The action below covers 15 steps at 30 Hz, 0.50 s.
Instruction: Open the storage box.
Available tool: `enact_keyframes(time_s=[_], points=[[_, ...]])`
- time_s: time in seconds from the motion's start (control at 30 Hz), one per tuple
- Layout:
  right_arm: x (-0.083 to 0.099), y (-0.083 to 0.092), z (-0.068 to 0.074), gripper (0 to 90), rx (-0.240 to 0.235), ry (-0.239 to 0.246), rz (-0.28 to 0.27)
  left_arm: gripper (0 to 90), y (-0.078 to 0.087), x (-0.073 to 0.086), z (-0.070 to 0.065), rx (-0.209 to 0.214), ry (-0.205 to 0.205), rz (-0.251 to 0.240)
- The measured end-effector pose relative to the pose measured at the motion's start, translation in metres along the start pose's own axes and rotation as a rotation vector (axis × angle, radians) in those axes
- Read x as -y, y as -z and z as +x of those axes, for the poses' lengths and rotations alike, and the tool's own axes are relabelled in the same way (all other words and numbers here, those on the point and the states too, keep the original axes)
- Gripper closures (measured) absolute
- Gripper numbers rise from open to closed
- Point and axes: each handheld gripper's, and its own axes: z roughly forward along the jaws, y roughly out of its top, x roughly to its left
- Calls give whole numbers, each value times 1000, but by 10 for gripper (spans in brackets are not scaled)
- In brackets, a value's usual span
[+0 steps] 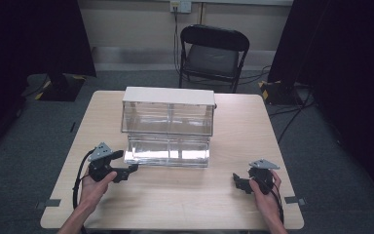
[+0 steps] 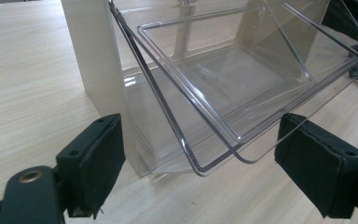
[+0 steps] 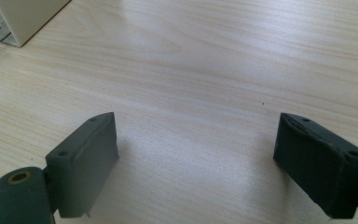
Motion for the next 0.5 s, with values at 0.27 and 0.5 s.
enact_keyframes(time_s=[0.27,0.5], points=[[0,-1,0,122,-2,1,1,158,1,-2,-2,6,2,-1],[0,-1,0,122,-2,1,1,157,4,-6,-3,19,13,-21]])
